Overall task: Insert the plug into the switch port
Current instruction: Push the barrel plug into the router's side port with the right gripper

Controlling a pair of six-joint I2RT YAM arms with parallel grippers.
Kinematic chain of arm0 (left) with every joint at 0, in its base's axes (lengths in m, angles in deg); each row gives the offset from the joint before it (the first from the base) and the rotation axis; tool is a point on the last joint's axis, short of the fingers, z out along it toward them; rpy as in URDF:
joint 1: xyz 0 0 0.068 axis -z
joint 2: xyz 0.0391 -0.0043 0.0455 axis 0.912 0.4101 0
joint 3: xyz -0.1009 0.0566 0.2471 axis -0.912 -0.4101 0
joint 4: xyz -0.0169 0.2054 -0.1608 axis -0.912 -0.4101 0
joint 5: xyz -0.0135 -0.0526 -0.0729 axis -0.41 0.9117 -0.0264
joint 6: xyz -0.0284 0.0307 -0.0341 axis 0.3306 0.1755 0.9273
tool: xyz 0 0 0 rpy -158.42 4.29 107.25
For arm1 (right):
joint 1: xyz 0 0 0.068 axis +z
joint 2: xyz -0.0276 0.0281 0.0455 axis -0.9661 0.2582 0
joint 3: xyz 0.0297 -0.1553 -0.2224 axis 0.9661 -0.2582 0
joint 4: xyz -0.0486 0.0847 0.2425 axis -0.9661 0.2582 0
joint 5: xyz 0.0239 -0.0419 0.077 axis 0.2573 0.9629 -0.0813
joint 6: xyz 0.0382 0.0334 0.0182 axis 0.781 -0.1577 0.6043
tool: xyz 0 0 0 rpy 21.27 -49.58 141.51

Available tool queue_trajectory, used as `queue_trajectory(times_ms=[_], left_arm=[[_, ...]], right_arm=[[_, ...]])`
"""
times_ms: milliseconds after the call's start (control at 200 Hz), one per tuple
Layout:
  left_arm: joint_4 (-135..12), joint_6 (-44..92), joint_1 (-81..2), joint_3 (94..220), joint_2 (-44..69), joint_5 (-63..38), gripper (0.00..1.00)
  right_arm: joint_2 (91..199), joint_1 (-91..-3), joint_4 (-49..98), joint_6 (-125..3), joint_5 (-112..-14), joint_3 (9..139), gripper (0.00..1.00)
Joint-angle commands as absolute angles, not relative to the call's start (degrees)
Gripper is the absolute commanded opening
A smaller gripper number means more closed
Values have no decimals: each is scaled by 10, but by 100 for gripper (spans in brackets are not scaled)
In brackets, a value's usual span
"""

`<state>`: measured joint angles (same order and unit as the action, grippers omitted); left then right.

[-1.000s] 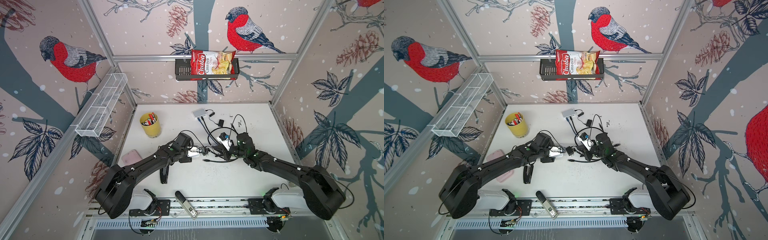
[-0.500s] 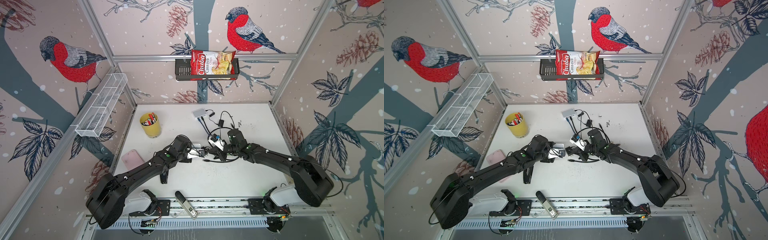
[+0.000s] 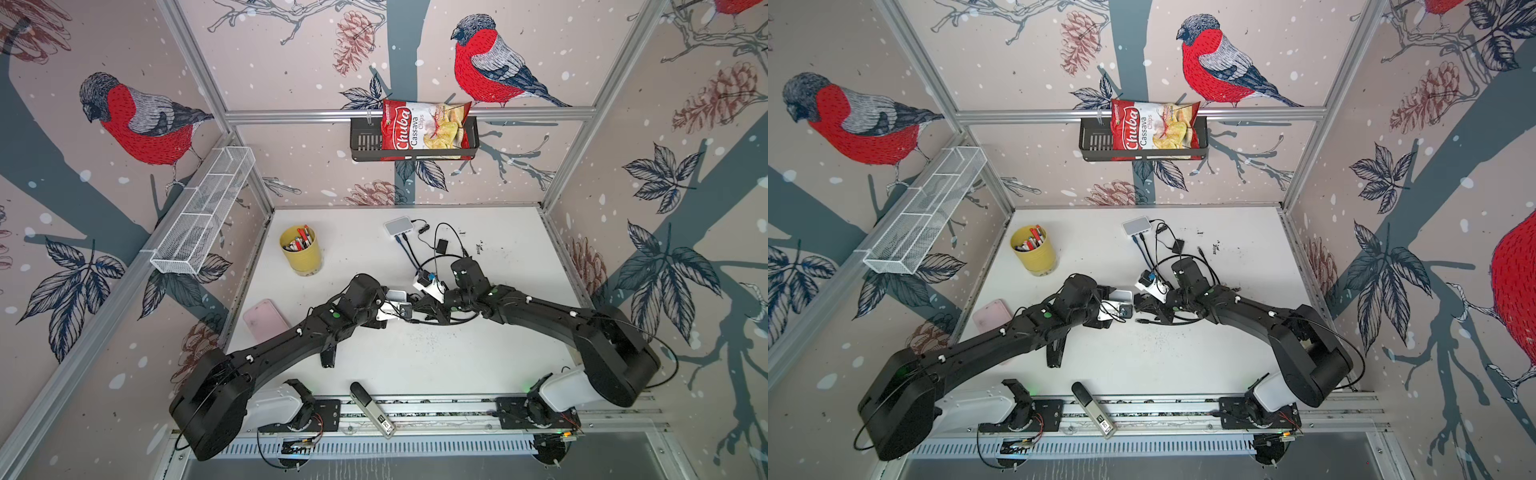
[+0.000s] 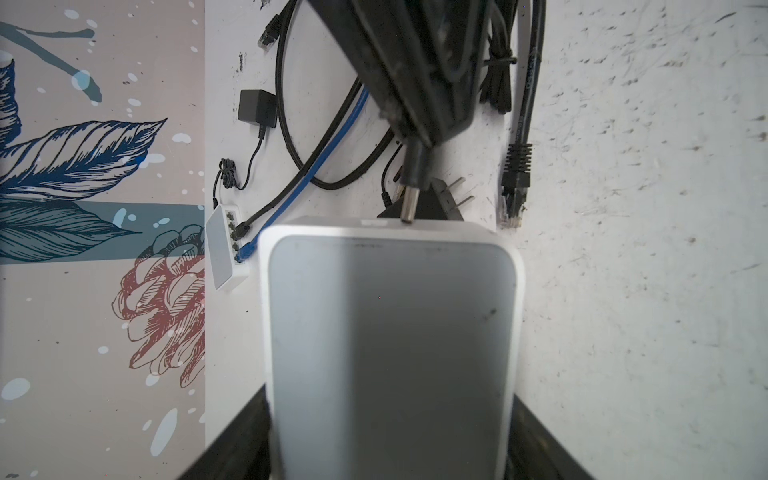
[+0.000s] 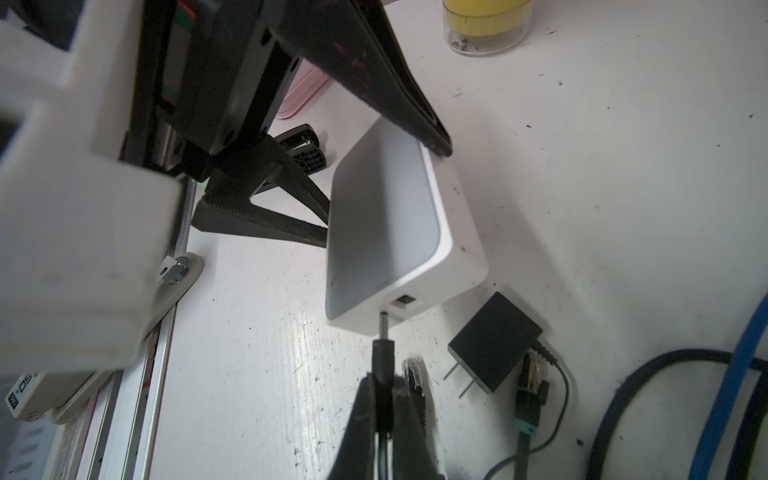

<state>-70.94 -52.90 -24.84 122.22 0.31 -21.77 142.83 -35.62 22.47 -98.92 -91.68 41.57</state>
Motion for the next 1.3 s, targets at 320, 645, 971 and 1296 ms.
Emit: queue_trajectory(times_ms=[320,645,971,1296], left_arm=[[-703,-533,-240,1222,-3,-216,63],[-700,-535,-234,1224,-3,-209,63],[-696,-549,-233,1226,-2,-209,62],[-688,-566,-212,1233,11,-196,62]], right_arm=[[1448,-356,220,-1006,-921,438,4],[1468,-352,237,-1019,-932,454,2],[1475,-348,271,-1040,-922,465,2],[1491,-345,290,-1056,-937,506,2]])
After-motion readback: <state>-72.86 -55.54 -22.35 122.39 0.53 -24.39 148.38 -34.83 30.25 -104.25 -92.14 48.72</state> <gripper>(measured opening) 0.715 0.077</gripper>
